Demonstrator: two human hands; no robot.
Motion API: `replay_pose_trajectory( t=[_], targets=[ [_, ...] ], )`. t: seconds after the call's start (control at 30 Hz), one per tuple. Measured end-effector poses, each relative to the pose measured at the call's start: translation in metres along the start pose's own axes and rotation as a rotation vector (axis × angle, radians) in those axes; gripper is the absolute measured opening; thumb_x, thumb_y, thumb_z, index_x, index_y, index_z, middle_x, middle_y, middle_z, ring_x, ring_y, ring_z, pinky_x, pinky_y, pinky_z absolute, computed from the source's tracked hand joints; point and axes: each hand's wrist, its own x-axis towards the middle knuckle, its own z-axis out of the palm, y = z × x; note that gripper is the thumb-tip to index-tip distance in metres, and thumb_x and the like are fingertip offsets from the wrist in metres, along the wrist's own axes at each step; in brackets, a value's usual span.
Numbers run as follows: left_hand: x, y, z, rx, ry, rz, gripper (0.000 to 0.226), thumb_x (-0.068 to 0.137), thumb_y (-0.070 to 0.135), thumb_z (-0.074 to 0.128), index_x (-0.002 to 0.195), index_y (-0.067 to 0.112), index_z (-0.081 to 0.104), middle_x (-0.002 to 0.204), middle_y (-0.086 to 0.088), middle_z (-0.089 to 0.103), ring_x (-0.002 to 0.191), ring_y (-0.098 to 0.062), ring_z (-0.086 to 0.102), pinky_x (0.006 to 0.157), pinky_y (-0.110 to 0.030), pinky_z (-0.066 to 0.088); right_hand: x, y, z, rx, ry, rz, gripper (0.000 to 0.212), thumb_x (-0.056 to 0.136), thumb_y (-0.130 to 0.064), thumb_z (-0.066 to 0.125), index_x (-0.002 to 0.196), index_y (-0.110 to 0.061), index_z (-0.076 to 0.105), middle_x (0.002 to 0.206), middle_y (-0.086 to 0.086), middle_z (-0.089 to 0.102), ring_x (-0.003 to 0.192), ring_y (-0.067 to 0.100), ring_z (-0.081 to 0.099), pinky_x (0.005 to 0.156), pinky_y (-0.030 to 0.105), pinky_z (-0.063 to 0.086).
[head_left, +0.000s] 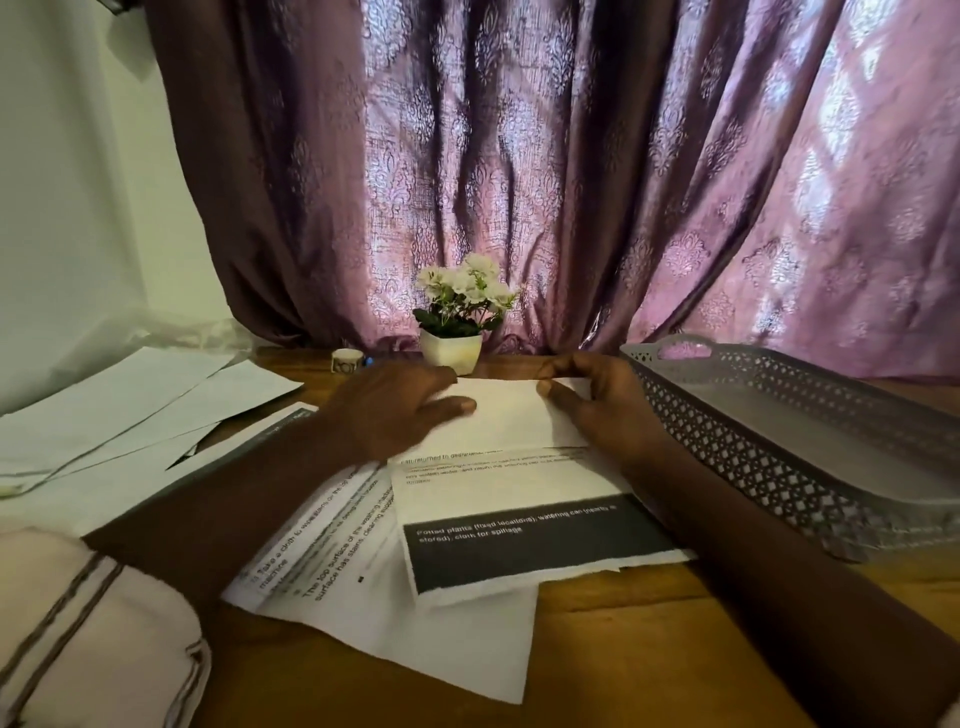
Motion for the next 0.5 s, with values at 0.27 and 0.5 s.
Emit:
replay_pose_trajectory(
  t=[0.27,0.5],
  targets=[
    [-0.006,-0.019,-0.019,0.179,0.368,0.164,0.034,0.100,0.042,0.050,0.111,0.021,0.074,0.101,0.000,0.072,0.087,-0.027,0.070,0.068,-0.041,0.057,-0.009,-0.015,0.001,0.355,0.005,0.158,0.018,0.100,-0.013,0.062,0.094,0.002,0.071,0.082,0.004,0.078,0.073,0.014,0.074,0.063,0.025,0.058],
    [-0.010,0.004,-0.032,0.177,0.065,0.213,0.025,0.073,0.035,0.063,0.096,0.032,0.070,0.105,0.011,0.068,0.094,-0.015,0.066,0.072,-0.024,0.041,-0.009,0.000,-0.002,-0.266,-0.289,0.217,0.062,0.078,-0.081,0.060,0.110,-0.030,0.075,0.116,-0.006,0.073,0.106,0.014,0.068,0.098,0.045,0.055]
  ],
)
